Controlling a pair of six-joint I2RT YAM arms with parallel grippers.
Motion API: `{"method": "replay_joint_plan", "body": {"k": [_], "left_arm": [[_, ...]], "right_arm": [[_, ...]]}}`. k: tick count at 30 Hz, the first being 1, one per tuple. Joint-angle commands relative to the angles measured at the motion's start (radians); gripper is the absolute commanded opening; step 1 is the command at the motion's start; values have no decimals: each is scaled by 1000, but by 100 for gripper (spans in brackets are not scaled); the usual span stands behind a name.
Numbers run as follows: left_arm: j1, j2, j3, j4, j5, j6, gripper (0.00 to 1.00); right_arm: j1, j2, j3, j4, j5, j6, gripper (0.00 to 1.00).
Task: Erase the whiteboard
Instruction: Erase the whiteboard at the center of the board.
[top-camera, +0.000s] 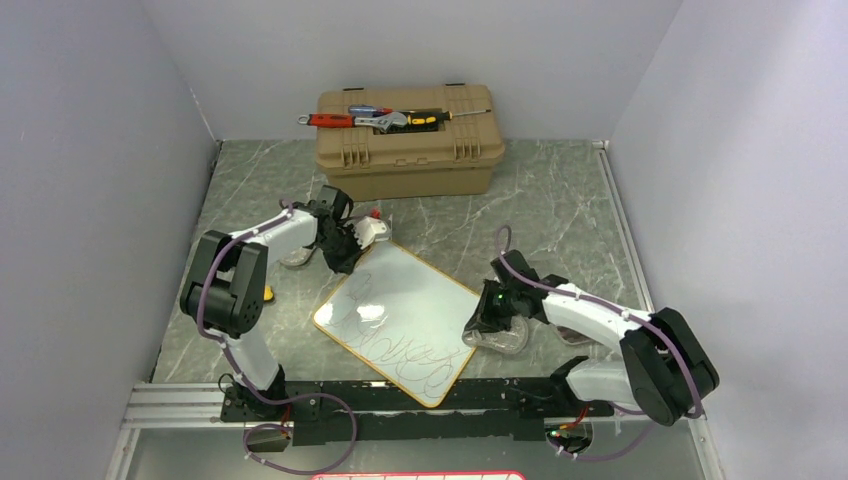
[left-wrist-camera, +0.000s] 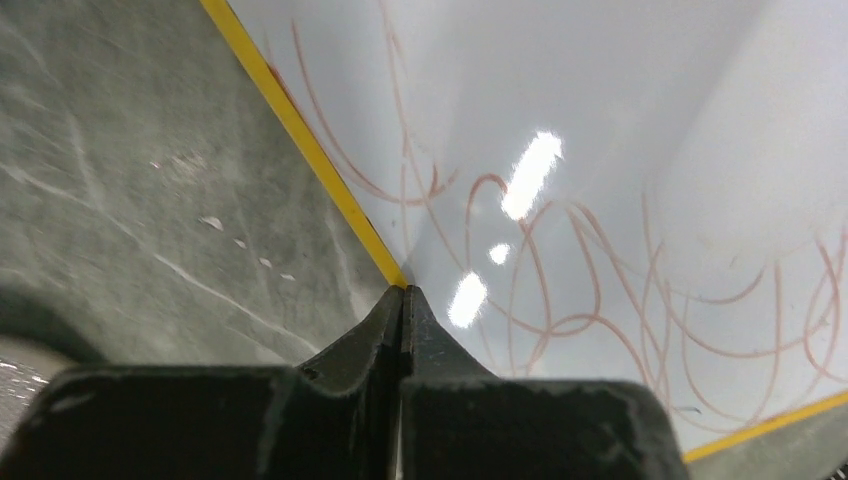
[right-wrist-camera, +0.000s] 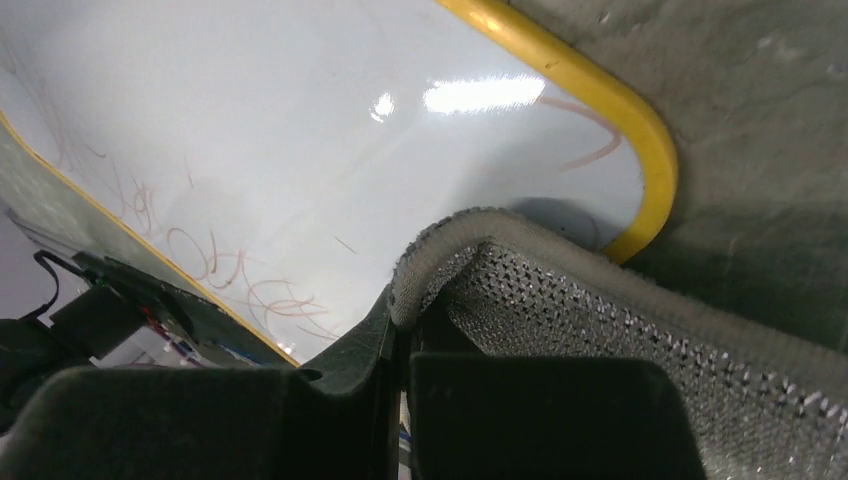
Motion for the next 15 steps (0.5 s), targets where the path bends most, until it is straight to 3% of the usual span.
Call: {"method": "replay_joint_plan", "body": {"k": [1,7,9,12,15], "left_arm": [[42,20,52,-199,51,-25,9],[154,-19,134,-385,102,112,23],[158,-27,99,-421,83,170,29],[155,-60,8,-437,96,239,47],[144,-87,-75,-398,92,257,47]], "right_arm": [[29,-10,40,-111,59,34,0],[-22,0,-5,-121,155,31,0],[-35,22,-10,-99,177,31,0],[-60,50,1,-73,205,30,0],[-88,79,32,-74,228,15,0]]}}
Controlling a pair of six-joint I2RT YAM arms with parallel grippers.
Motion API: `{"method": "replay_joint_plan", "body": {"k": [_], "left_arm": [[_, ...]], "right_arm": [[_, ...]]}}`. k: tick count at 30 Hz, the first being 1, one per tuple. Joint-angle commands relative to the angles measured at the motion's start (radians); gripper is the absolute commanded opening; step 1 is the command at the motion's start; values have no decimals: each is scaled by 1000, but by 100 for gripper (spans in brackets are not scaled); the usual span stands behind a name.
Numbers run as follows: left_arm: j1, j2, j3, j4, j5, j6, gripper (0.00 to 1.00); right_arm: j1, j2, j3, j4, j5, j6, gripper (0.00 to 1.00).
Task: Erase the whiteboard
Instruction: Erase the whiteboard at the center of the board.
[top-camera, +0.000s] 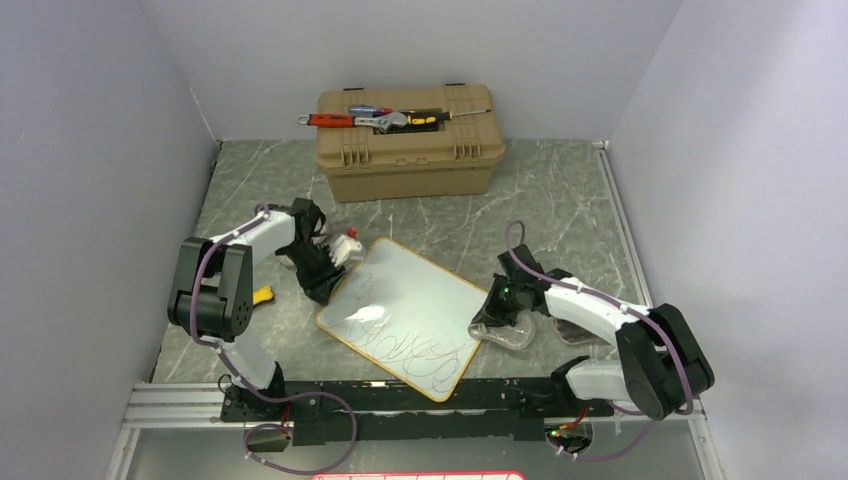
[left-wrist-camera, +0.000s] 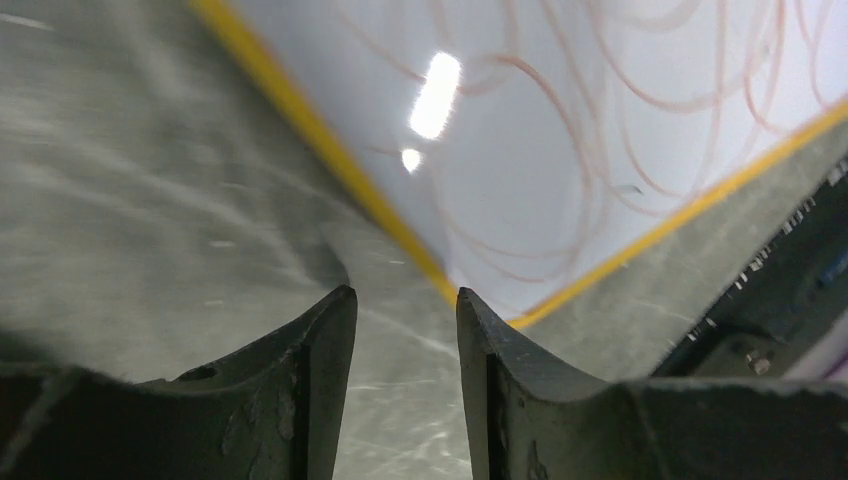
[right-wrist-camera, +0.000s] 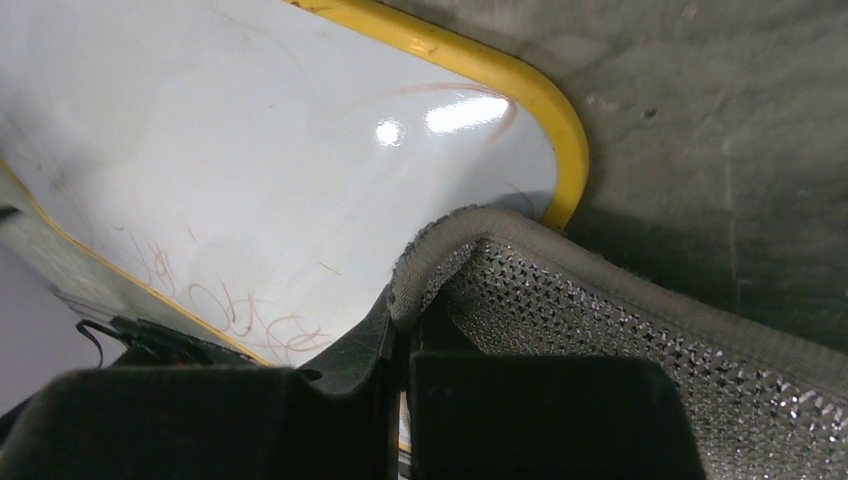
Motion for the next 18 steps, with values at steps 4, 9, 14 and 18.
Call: {"method": "replay_joint_plan", "body": {"k": [4,9,14,18], "left_arm": [[-52,-57,-137,-16,59,75,48],[-104,-32,-140,63,72,20,48],[-121,51,-80,174,19,-83,43],[-121,106,-27,171,31,-132,32]], "right_arm": [[-90,85,49,-7,214,-57,0],[-144,172,102,65,205,-80,0],[-140,140,139,58,193,-63,0],[-140,63,204,-29,171,-106,0]]}}
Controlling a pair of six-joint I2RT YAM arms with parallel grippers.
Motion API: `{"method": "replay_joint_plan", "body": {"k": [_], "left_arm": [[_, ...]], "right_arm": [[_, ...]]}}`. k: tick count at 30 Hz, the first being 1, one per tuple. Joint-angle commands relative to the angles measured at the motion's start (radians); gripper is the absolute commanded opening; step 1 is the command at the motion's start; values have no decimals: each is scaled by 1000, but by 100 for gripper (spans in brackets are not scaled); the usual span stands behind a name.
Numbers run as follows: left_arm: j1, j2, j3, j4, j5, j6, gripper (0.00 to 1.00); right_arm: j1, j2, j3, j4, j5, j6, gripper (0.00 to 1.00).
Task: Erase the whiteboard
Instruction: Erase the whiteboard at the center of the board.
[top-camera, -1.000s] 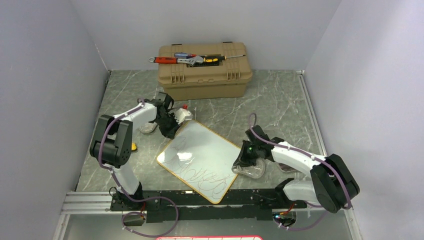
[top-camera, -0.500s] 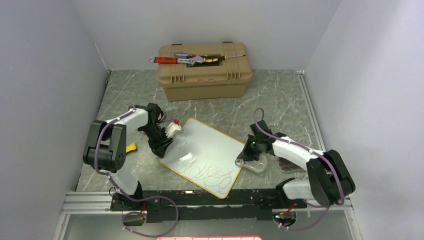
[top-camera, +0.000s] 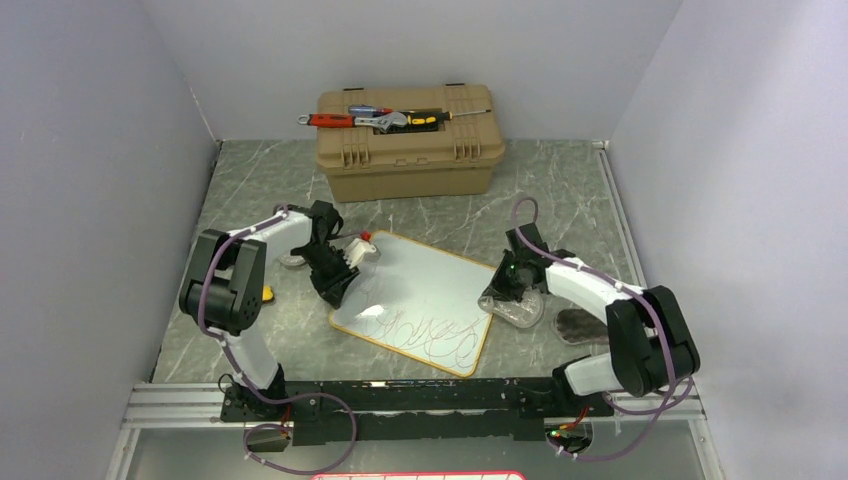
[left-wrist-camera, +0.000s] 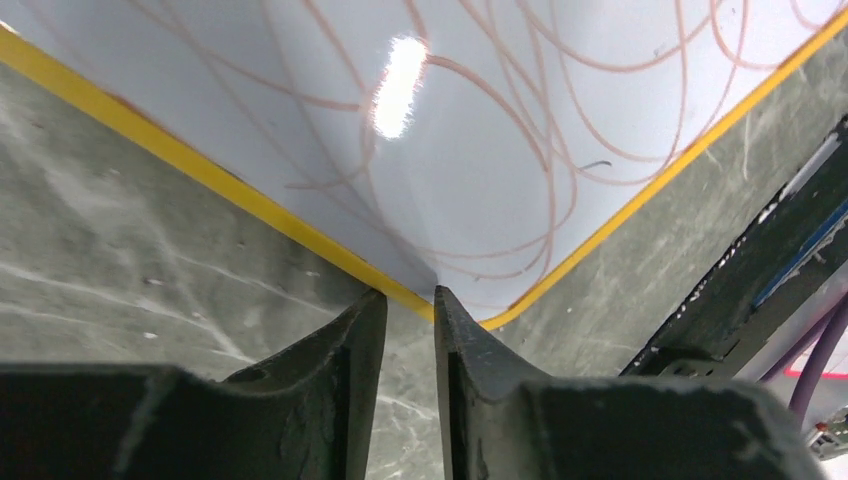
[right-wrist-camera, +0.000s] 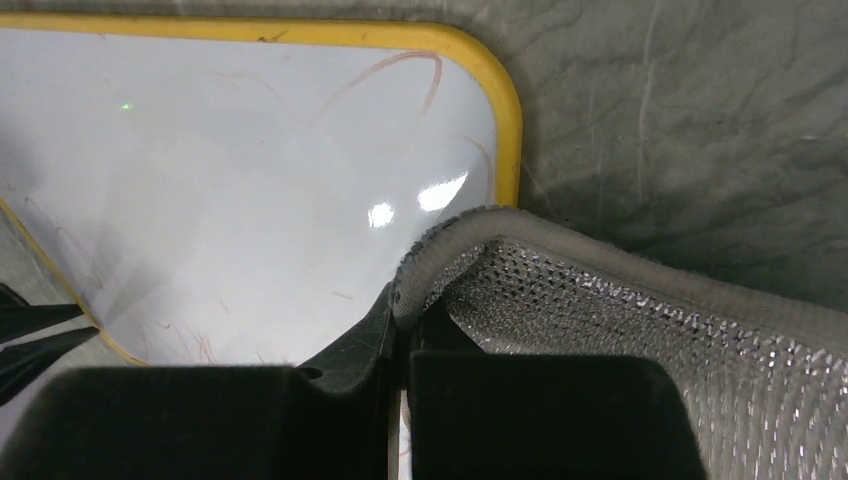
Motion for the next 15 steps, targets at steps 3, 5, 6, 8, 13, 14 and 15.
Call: {"method": "replay_joint_plan", "body": {"k": [3,5,6,8,13,14,15], "left_arm": [[-12,64,22,167,25,-71,27],[-12,57,15,161,33,-75,25],[-12,56,15,155,36,-79,25],[-12,56,15,145,41,-87,25],[-5,31,38,126,49,-97,38],[1,23,48,125,52,-95,40],[7,18,59,123,56,-94,41]], "right_arm": [[0,-148,114,-122,-12,-81,0],[15,-205,125,-171,-54,-89,0],[29,-226,116,-191,-74,-89,0],[69,-271,80,-223,-110,-77,0],[187,-397,-27,-306,-161,-12,0],[205,-415,-30,-343,-162,-12,0],[222,-431,-22,-386,-153,-14,0]]}}
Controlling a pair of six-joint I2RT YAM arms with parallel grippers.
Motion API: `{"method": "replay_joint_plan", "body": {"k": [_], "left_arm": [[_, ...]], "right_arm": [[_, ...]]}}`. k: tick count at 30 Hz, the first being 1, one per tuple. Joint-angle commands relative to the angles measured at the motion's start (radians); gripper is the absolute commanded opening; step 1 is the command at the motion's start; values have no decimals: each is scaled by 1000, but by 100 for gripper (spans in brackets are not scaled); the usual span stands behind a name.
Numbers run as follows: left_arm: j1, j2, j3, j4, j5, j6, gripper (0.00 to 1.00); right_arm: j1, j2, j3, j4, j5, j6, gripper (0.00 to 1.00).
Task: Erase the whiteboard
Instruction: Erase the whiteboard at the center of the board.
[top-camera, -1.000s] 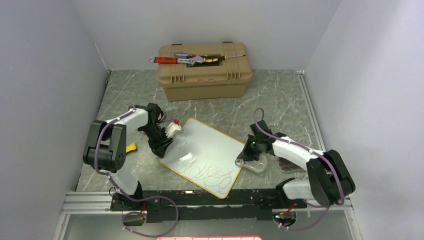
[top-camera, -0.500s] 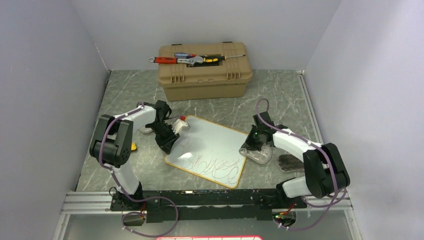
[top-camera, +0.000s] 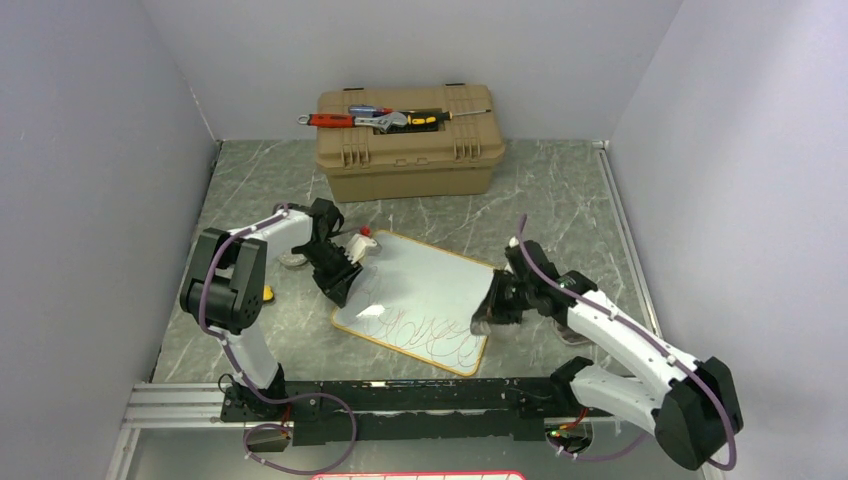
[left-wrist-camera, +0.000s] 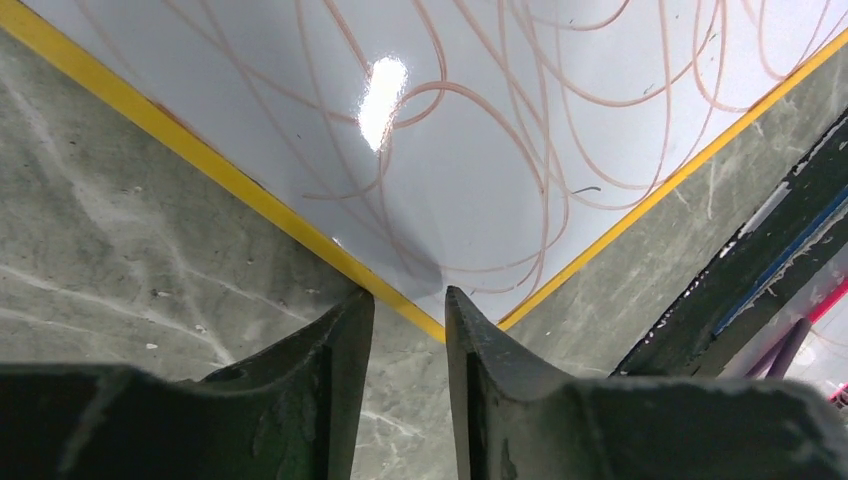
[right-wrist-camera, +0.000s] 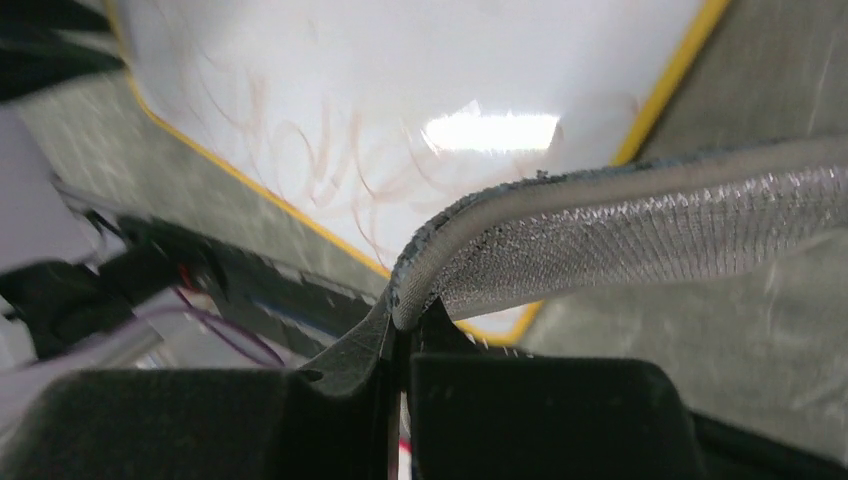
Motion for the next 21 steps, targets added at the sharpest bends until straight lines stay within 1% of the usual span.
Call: {"method": "replay_joint_plan", "body": {"k": [1,4,7,10,14,18,21], "left_arm": [[13,-13,41,99,26,9,42],[24,-3,87,96,28,-4,45],[24,24,110,110,25,-20,47],[24,59,121,109,28,-38,47],[24,68,88,122,48,-44,48],[13,85,63,121,48,-46,46],[-6,86,38,122,35,-44,41]], "right_arm": [[70,-80,-9,-227,-31,23,0],[90,-112,47,-356,-18,2,0],[95,-128,42,-355,-63,-5,0],[140,-102,-17,-252,-120,39,0],[260,-40,-52,-132,-52,135,0],[292,-15,-95,7,-46,204,0],[310,31,-117,90,-46,223,0]]}}
